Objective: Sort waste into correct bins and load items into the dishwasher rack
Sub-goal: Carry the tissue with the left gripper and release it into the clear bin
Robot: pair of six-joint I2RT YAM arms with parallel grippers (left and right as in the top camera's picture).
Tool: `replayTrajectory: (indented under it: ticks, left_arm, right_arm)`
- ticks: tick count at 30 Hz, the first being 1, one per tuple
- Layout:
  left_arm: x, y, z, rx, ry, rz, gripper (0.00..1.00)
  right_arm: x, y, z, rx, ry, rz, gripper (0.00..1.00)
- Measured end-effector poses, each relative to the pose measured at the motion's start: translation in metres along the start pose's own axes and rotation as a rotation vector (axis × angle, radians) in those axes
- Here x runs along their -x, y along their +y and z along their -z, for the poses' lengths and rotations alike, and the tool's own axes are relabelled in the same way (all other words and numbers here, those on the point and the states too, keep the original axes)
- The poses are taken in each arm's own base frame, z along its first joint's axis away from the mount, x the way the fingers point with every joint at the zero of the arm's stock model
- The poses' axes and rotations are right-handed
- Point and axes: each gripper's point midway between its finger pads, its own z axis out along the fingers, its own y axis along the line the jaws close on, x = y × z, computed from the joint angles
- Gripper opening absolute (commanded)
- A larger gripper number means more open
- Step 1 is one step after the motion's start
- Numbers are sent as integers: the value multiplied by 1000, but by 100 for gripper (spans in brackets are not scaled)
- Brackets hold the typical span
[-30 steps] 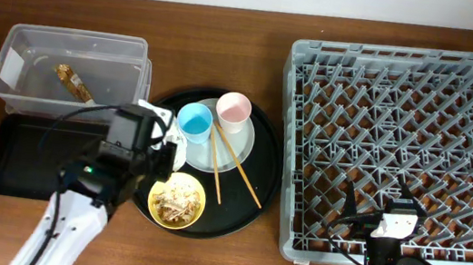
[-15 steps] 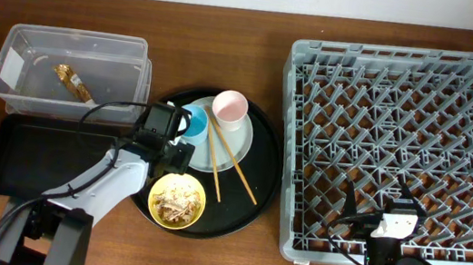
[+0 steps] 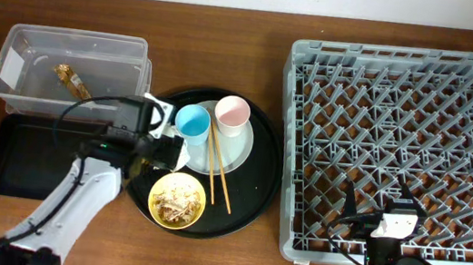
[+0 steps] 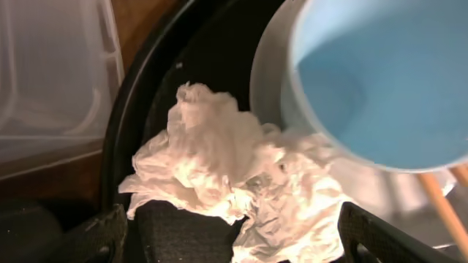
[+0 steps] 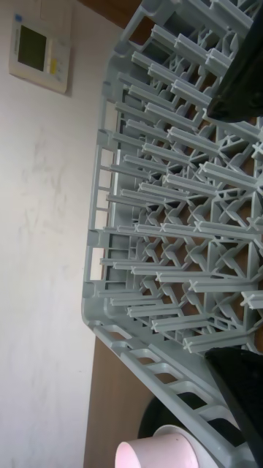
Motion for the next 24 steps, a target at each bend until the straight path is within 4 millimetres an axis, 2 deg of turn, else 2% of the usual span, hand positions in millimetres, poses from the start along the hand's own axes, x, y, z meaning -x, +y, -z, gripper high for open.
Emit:
replayTrajectory:
  ticks: [4,5,11,18,19,20,21,23,24]
  left_arm:
    - [-15,-2,-16,-104,57,58,94]
    - [-18,-4,-19,-117,72,63,99]
    - [-32,-7,-35,-139,127,70,99]
    - [-25,-6,-39,-136,99,68,98]
    - [-29,-4,-44,-134,111,74,96]
    - [-29,-2,-48,-138,113,82,89]
    - [-30,-1,-48,-137,113,86,68]
    - [-29,-2,-49,-145,113,90,59]
    - [-30,-3,-50,-150,117,89,43]
  right_arm:
    - [0,0,0,0,0,0,98]
    - [0,0,0,0,0,0,98]
    - [0,0,0,0,0,0,98]
    - [0,0,0,0,0,0,98]
    - [0,0,0,0,0,0,98]
    - [0,0,0,0,0,0,98]
    - [0,0,0,0,0,0,98]
    - [0,0,0,0,0,0,98]
    - [0,0,0,0,0,1,98]
